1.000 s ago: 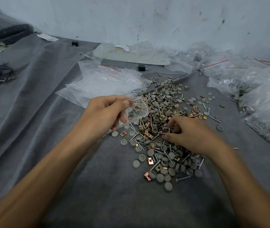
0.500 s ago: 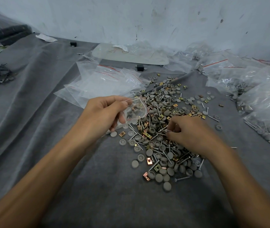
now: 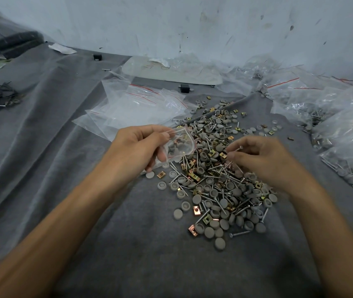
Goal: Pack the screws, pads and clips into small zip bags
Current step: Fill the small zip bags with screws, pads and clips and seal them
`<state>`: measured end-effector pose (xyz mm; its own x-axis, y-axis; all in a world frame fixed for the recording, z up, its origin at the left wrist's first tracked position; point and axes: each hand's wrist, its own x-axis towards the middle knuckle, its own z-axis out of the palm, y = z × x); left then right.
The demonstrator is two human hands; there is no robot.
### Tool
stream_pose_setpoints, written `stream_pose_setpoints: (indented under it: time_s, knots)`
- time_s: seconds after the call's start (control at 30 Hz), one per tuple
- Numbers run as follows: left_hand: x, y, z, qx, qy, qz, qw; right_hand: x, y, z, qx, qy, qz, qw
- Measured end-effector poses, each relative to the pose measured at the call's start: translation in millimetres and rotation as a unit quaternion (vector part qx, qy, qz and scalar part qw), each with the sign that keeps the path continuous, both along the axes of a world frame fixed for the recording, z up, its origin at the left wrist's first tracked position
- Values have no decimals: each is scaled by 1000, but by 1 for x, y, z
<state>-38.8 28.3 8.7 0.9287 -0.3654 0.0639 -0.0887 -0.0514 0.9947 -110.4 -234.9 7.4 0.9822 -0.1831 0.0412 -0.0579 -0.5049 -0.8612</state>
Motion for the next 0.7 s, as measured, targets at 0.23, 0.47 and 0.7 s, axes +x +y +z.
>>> stream_pose_setpoints:
  time_s: [0.23, 0.47, 0.7]
  knots:
    - [-3, -5, -4, 10, -6, -19, 1000, -6, 4, 16, 214, -111, -9, 970]
    - [-8, -11, -10, 43, -34, -48, 997, -6, 33, 15, 239, -162, 54, 956]
    - [-10, -14, -9, 50, -35, -45, 997, -1, 61, 4, 117, -180, 52, 975]
